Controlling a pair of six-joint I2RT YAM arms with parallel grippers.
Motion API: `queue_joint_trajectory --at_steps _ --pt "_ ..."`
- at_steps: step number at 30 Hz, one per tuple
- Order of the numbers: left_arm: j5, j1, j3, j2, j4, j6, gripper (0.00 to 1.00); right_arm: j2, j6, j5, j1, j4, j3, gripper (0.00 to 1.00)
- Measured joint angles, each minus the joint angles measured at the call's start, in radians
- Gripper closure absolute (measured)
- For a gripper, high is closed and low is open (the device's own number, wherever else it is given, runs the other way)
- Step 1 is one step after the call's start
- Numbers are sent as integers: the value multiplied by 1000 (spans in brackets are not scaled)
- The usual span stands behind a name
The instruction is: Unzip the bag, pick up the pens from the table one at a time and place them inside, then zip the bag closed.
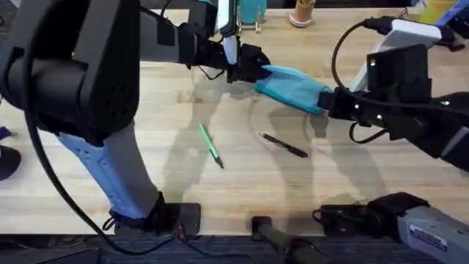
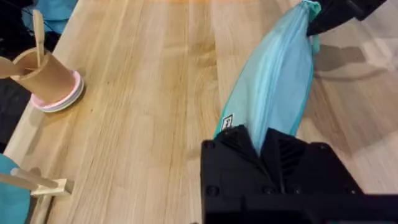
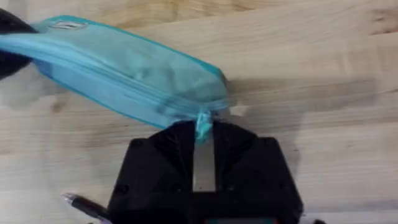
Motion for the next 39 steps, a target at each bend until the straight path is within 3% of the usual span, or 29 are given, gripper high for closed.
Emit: queue_joint_trajectory --at_steps 8,23,39 --pt "0 0 0 0 -1 0 958 -8 0 8 0 -32 0 954" --pt "0 0 0 0 0 0 958 -188 -2 35 0 -83 0 969" --pt "0 0 0 0 0 0 958 -195 -7 35 0 -107 0 970"
